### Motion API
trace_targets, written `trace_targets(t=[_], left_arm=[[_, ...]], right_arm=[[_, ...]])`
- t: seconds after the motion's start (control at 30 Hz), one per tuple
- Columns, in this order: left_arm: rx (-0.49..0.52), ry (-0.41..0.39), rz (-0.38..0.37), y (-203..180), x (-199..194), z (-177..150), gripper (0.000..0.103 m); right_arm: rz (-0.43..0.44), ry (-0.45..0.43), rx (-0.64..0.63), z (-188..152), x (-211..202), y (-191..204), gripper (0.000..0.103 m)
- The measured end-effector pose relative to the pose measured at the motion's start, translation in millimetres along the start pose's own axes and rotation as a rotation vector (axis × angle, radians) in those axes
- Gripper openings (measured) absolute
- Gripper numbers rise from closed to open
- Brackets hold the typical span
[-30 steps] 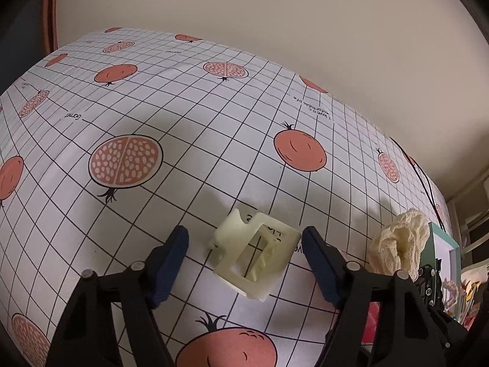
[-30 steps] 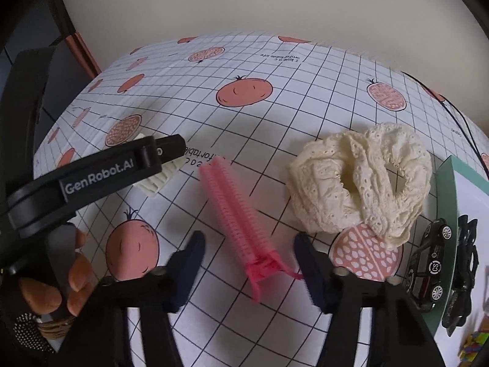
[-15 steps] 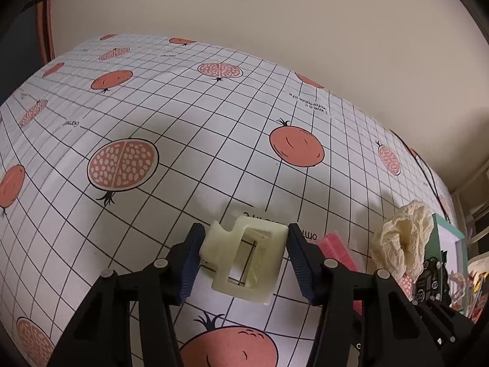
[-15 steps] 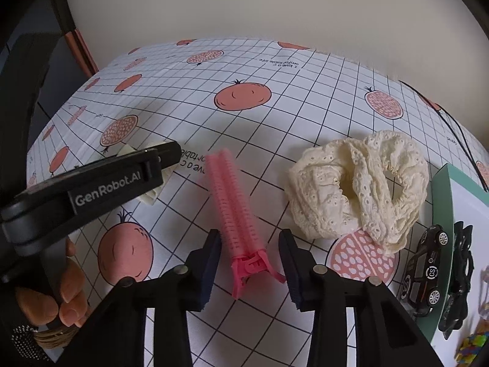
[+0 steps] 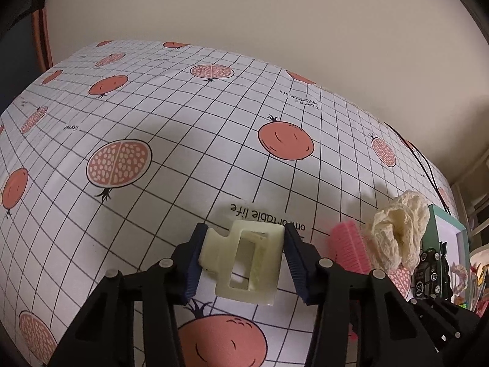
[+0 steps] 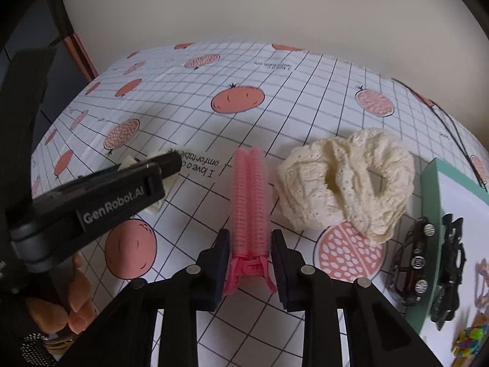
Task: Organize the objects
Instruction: 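Grasp the pink hair roller with the right tool while the left tool grasps the cream clip, then carry the pink roller and cream clip toward the white tray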
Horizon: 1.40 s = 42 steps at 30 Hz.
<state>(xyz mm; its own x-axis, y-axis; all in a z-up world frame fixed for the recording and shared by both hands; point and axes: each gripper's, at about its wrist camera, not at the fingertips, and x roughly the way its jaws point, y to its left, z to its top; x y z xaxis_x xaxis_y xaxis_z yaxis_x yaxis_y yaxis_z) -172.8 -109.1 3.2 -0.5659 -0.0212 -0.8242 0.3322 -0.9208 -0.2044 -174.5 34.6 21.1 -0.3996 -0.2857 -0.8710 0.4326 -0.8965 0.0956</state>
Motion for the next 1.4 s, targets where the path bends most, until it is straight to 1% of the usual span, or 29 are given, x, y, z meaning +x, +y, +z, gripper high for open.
trace_targets(t=[0.17, 0.43, 0.67, 0.77, 0.83, 1.03, 1.2, 1.4], left_arm=[[-0.007, -0.004, 0.012, -0.9, -8.3, -3.1, 0.051], [-0.005, -0.040, 0.034, -0.9, -29.5, -5.1, 0.051], [-0.018, -0.070, 0.024, -11.2, -43.7, -5.9, 0.051], [-0.040, -0.082, 0.005, -18.5, -49.4, -6.8, 0.051], [-0.038, -0.094, -0.008, -27.0, -54.0, -8.1, 0.051], [0.035, -0.132, -0.007, -63.8, -63.3, -12.4, 0.051], [0.060, -0.146, -0.024, -90.1, -68.2, -17.8, 0.051], [0.086, -0.153, -0.053, -121.2, -73.3, -27.3, 0.051]], right_arm=[[0.005, -0.029, -0.005, 0.6, -17.7, -1.4, 0.029], [0.008, -0.077, -0.005, 0.6, -48.4, -9.1, 0.029], [0.004, -0.113, 0.000, -2.7, -71.8, -25.8, 0.029], [-0.003, -0.123, 0.008, -5.5, -78.7, -36.7, 0.029], [-0.007, -0.129, 0.018, -7.9, -83.0, -45.0, 0.029], [-0.017, -0.148, 0.058, -16.7, -98.3, -76.3, 0.029], [-0.024, -0.163, 0.094, -23.3, -109.8, -100.1, 0.029], [-0.053, -0.170, 0.120, -36.0, -119.5, -129.9, 0.029]])
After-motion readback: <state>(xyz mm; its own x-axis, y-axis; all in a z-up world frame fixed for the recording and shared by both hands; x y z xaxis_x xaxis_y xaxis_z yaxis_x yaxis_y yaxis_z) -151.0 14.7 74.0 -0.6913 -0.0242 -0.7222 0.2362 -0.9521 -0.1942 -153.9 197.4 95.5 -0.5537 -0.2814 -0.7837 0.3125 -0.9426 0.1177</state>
